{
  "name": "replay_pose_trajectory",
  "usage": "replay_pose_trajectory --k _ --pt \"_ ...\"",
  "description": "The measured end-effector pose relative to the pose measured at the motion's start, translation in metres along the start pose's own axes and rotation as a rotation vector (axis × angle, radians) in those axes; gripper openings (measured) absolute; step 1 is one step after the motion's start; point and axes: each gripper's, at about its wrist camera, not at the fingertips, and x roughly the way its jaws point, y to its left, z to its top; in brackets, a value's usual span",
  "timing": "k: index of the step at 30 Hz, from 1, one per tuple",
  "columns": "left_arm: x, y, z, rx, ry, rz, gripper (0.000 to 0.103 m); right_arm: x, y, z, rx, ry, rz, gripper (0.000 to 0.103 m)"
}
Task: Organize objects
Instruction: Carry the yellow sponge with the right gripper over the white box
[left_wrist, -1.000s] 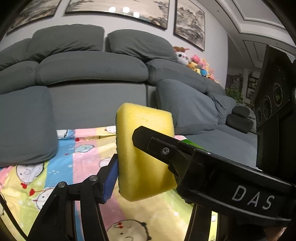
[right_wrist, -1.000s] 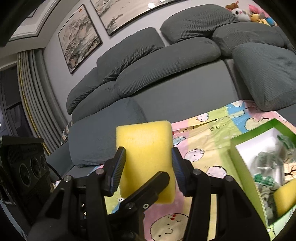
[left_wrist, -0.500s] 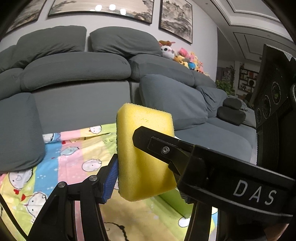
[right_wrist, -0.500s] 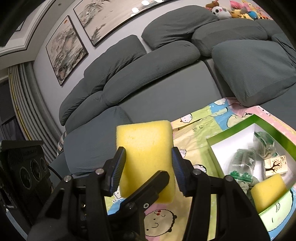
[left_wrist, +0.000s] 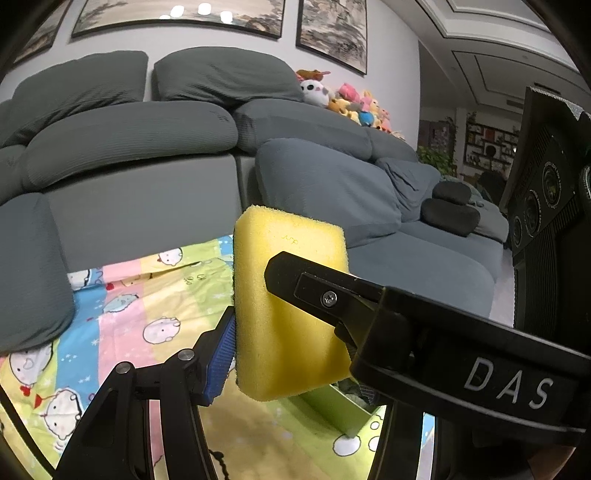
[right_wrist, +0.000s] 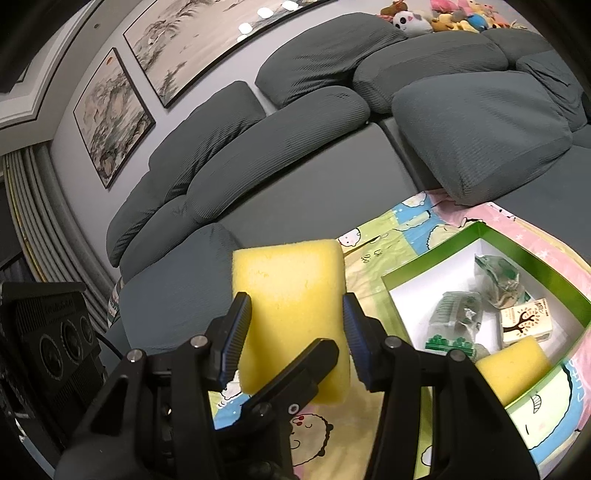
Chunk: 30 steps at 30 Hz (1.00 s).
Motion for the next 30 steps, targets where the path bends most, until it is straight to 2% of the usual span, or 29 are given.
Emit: replay_pose_trajectory --k 30 --pt "0.026 -0.036 0.002 0.048 0.057 -0.065 0.056 -0.019 -0.036 0.005 0.088 -0.014 -0.091 0.050"
